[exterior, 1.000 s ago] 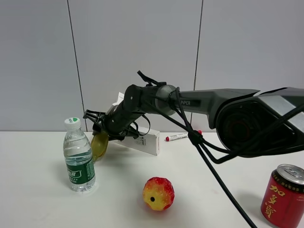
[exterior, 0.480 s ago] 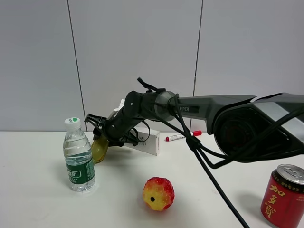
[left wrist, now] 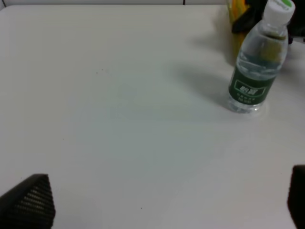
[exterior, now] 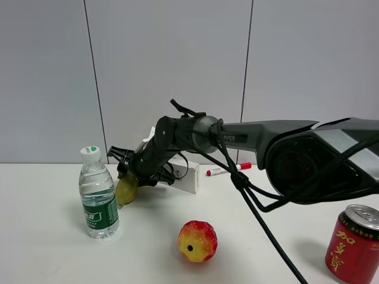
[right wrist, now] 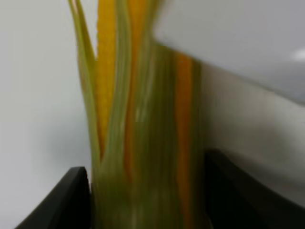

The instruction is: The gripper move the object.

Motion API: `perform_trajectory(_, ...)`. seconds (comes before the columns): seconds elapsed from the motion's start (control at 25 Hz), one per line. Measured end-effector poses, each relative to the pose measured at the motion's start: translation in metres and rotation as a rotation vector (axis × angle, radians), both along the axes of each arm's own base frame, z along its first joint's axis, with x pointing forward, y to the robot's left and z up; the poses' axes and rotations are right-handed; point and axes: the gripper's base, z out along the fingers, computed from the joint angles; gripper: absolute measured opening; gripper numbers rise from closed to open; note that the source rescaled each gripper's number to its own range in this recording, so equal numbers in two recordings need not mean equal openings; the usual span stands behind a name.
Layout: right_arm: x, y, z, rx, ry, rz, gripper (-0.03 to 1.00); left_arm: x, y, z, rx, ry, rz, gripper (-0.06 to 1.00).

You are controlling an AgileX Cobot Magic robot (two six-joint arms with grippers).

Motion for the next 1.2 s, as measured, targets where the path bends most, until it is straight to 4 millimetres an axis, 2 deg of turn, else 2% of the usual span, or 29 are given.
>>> perform_trajectory(0.08, -0.001, 0.0, -0.002, -0.005, 0.008, 0.002, 0.06, 0.0, 0.0, 0.0, 0.0, 0.0, 0.0, 1.0)
perform_trajectory(0.12, -0.001, 0.0, -0.002, -0.008, 0.012, 0.003, 0.1, 0.0, 0.0, 0.0, 0.0, 0.0, 0.0, 1.0)
perform_trajectory(0.28, -0.001, 0.0, 0.001, 0.007, 0.02, -0.004, 0.35, 0.0, 0.0, 0.0, 0.0, 0.0, 0.0, 1.0)
perform_trajectory(0.44, -0.002, 0.001, 0.008, 0.035, 0.036, -0.012, 0.5, 0.0, 0.0, 0.0, 0.0, 0.0, 0.0, 1.0)
perform_trajectory(0.56, -0.004, 0.001, 0.024, 0.037, 0.044, -0.002, 0.61, 0.0, 0.0, 0.0, 0.0, 0.0, 0.0, 1.0)
perform_trajectory(0.68, -0.007, 0.0, 0.055, 0.035, 0.023, 0.021, 0.65, 0.0, 0.0, 0.0, 0.0, 0.0, 0.0, 1.0)
perform_trajectory(0.84, -0.016, -0.006, 0.114, 0.004, -0.051, 0.092, 0.66, 0.0, 0.0, 0.0, 0.0, 0.0, 0.0, 1.0)
perform_trajectory(1.0, -0.037, -0.022, 0.19, -0.085, -0.153, 0.218, 0.66, 0.0, 0.0, 0.0, 0.001, 0.0, 0.0, 1.0)
perform_trajectory(1.2, -0.075, -0.062, 0.293, -0.259, -0.365, 0.298, 0.66, 0.0, 0.0, 0.0, 0.001, 0.0, 0.0, 1.0)
